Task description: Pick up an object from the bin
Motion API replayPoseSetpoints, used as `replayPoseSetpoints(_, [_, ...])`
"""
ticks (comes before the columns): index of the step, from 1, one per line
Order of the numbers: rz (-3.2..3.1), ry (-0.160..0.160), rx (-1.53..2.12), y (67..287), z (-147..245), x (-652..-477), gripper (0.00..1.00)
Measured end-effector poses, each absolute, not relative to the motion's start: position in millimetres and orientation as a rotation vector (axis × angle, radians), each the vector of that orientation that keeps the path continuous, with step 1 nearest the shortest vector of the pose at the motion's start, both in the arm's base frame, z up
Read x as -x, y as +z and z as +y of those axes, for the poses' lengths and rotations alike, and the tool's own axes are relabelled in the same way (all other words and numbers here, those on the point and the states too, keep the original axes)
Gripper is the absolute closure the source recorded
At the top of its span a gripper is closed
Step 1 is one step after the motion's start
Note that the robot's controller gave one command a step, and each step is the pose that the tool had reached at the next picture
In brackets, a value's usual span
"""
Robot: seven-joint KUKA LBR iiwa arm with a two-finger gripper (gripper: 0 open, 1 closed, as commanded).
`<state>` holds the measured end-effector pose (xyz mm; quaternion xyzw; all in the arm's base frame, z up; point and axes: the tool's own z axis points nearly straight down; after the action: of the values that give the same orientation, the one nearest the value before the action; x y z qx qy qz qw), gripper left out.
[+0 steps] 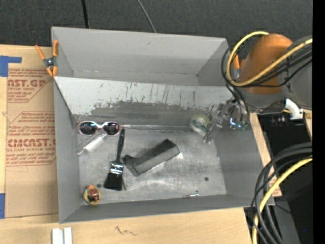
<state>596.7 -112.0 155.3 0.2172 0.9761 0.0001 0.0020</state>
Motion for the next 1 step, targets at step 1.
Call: replayPoseSetpoints(1, [3.066, 0.0, -0.682, 141.8, -111.4, -594.6, 1.0])
